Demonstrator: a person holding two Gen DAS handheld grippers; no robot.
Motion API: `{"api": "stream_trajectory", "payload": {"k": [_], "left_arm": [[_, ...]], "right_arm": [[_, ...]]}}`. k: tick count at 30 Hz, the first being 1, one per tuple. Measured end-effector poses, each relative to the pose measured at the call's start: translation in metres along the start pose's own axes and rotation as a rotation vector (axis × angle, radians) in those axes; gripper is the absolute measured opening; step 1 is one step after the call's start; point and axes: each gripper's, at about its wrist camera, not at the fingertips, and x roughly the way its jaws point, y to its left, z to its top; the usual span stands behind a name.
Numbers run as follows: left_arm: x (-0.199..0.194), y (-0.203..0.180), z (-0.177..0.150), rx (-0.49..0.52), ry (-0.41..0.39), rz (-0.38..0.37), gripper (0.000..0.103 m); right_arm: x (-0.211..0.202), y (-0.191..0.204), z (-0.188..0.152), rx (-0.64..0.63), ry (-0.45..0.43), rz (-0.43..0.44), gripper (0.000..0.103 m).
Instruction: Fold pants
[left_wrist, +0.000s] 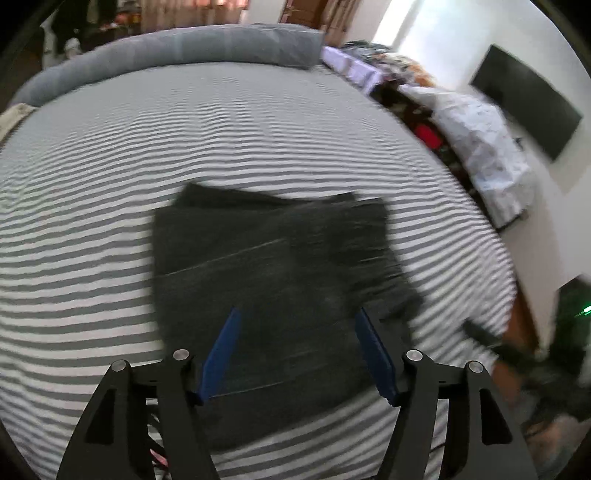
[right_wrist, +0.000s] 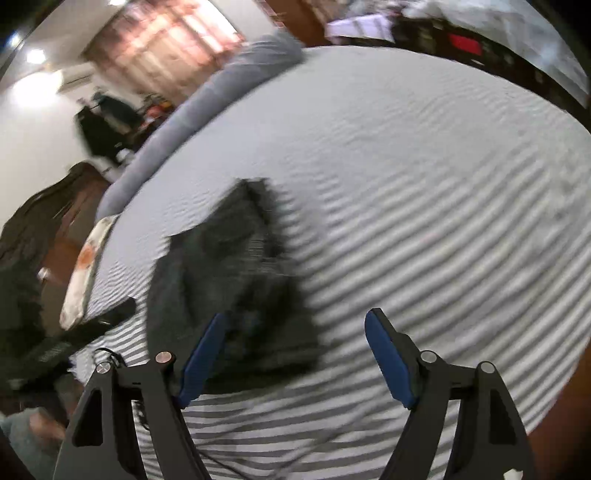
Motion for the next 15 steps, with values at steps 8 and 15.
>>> {"api": "stream_trajectory", "payload": {"k": [8,15], "left_arm": [[0.014,0.058,-0.018,-0.113,0.025,0.113,0.066],[0.030,0.071,-0.022,-0.118,0.040,0.123,0.066]], "right_arm": [[0.046,0.050,0.008,-0.103,0.087,0.048,0.050],[0.083,0.040,0.017,-0.039,0.116,-0.035,0.046]]}}
